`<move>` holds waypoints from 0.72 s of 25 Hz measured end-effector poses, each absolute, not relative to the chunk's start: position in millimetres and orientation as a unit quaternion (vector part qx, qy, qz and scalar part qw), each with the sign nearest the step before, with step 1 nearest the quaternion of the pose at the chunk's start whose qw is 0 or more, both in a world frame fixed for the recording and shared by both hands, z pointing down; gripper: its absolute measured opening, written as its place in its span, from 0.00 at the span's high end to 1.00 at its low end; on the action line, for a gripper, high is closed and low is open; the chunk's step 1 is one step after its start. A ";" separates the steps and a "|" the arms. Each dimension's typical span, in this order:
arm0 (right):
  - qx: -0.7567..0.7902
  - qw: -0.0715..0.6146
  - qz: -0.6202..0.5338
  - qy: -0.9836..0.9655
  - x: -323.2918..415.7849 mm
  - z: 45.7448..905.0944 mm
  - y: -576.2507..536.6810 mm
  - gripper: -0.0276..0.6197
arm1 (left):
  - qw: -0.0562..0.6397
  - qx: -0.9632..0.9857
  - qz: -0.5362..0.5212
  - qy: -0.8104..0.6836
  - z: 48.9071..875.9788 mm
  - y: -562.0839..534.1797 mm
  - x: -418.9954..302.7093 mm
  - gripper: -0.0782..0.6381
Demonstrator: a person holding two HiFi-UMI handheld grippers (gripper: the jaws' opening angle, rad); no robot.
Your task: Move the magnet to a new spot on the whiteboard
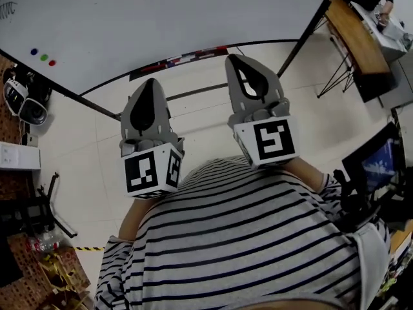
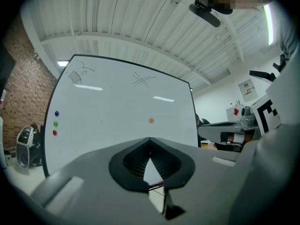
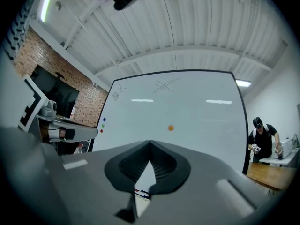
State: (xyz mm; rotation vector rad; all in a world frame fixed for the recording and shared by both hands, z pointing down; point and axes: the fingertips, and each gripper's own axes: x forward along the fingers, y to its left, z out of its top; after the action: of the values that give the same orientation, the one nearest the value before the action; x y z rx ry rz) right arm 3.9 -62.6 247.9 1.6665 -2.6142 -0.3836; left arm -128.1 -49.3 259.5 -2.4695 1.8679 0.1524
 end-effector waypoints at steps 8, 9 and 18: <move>0.519 0.014 -0.124 -0.846 -6.7 249.6 -59.5 0.96 | 0.017 -0.802 0.045 0.596 262.6 -46.2 -121.1 0.87; 0.516 0.018 -0.124 -0.847 -9.3 251.6 -61.1 0.96 | 0.015 -0.802 0.043 0.596 264.3 -47.6 -122.3 0.87; 0.506 0.034 -0.119 -0.854 -12.2 260.1 -66.4 0.96 | 0.009 -0.804 0.032 0.594 273.7 -52.5 -117.5 0.87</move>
State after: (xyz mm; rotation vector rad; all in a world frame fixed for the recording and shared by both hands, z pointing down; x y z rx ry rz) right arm -12.2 -66.4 260.1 1.5549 -2.6264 -0.3662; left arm -117.5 -52.5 273.7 -2.5113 1.8545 0.1003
